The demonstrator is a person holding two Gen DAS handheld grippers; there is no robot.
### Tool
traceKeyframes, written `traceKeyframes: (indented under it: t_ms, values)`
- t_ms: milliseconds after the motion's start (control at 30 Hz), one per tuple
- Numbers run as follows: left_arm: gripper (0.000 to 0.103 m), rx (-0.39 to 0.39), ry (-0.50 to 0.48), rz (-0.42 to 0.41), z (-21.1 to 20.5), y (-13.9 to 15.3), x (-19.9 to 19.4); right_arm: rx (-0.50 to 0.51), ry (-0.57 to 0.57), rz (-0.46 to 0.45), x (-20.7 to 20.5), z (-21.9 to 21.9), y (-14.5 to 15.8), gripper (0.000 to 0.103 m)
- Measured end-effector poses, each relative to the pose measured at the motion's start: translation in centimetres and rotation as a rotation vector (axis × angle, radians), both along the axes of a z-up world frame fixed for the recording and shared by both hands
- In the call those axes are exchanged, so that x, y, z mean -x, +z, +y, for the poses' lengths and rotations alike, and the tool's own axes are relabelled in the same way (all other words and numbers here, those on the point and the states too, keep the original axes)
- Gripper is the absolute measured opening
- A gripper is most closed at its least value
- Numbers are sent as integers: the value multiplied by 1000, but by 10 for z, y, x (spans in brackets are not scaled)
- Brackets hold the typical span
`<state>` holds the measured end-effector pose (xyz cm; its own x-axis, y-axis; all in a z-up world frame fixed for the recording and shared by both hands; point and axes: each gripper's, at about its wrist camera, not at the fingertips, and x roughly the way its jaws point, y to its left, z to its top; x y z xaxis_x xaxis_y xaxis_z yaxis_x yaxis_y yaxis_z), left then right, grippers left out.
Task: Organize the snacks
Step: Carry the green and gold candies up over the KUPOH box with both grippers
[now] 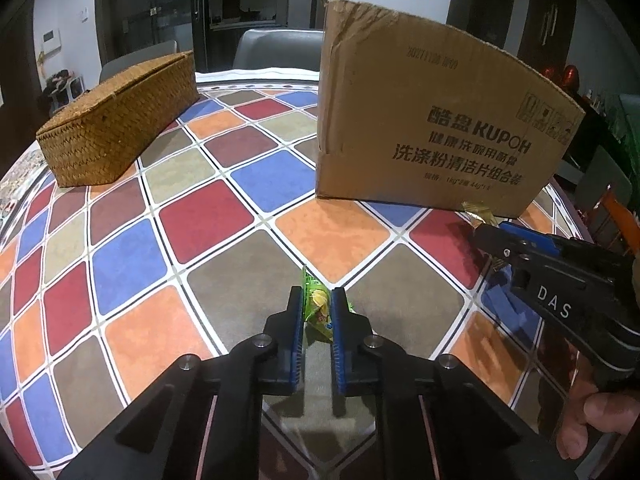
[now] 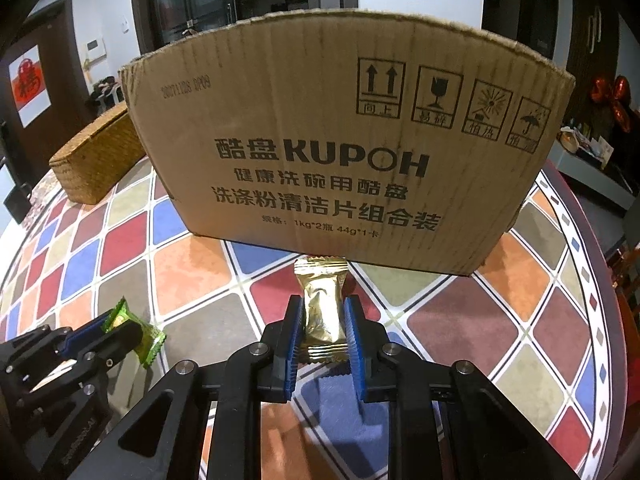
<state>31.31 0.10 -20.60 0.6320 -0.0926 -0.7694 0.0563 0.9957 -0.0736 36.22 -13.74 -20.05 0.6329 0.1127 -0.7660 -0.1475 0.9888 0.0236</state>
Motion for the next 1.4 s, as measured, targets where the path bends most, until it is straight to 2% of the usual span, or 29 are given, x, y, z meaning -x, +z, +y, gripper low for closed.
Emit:
traceKeyframes:
  t_ms: [367,700,1400]
  values:
    - [13,4,14,-25,7,12,8,-3,1,-19,10,-2,11,22]
    - [13,3,23,-48,10,28,16,-6,6,-50,23,-3,33,22]
    - [13,-5,7,-142,0,85,26,-17,-10,-129,47,-12,86,22]
